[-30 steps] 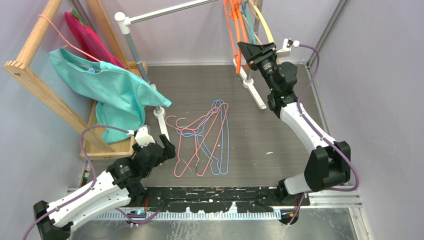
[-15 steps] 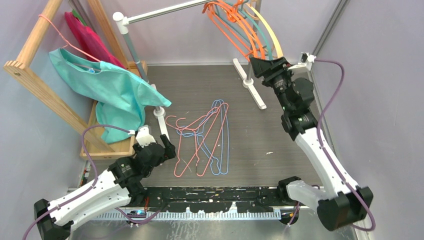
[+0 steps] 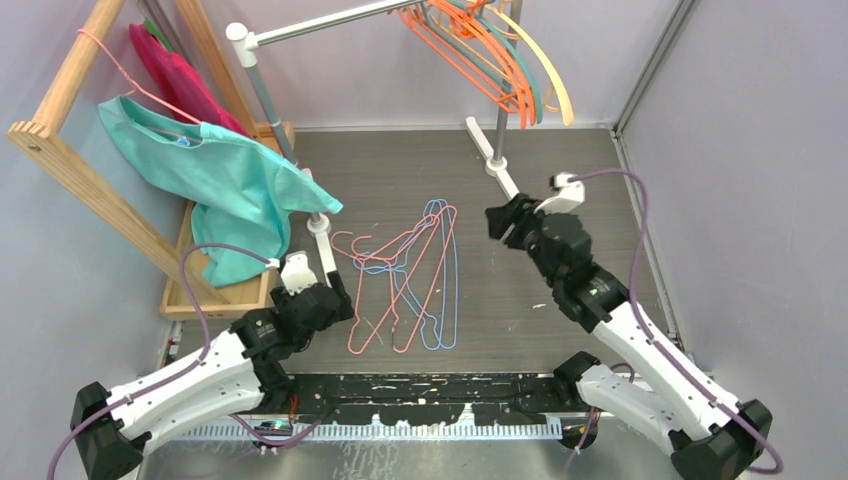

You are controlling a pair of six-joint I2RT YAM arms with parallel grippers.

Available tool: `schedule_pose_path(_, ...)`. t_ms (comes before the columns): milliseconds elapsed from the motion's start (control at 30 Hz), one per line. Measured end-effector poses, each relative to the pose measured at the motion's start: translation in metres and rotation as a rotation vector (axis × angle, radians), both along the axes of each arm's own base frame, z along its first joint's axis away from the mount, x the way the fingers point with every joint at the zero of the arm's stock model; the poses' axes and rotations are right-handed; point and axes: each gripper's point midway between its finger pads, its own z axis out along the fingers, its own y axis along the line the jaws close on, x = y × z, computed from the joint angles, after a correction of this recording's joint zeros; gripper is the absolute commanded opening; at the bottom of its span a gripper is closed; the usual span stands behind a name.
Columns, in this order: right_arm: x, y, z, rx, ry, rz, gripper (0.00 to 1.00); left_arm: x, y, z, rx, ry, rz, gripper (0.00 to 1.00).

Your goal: Organize the hangers

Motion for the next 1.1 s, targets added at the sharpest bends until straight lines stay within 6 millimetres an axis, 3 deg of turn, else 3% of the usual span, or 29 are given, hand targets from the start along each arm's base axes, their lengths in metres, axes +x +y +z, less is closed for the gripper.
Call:
schedule_pose_path(100,-0.019,0.034,-0.032,-0.058,0.061,0.099,0.59,-0.001,0.000,-0.004,0.018,0.015,0.000,0.98)
schedule_pose_path(333,-0.069,0.127,-0.146,-0.314,0.278,0.367,0.56,-0.002,-0.001,-0.006,0.009,0.026,-0.005,0.98)
schedule_pose_path(433,-0.087,0.157,-0.181,-0.409,0.338,0.450,0.51,-0.003,-0.002,-0.004,-0.009,0.021,0.000,0.98)
schedule_pose_path(533,-0.097,0.186,-0.195,-0.413,0.356,0.517,0.48,-0.004,-0.001,-0.003,-0.020,0.017,0.004,0.98)
schedule_pose_path(667,-0.097,0.210,-0.206,-0.380,0.370,0.550,0.47,-0.005,0.001,-0.001,-0.025,0.013,0.004,0.98)
schedule_pose_path(1100,-0.114,0.248,-0.236,-0.390,0.424,0.630,0.45,-0.010,0.006,-0.015,-0.011,0.029,0.002,0.98)
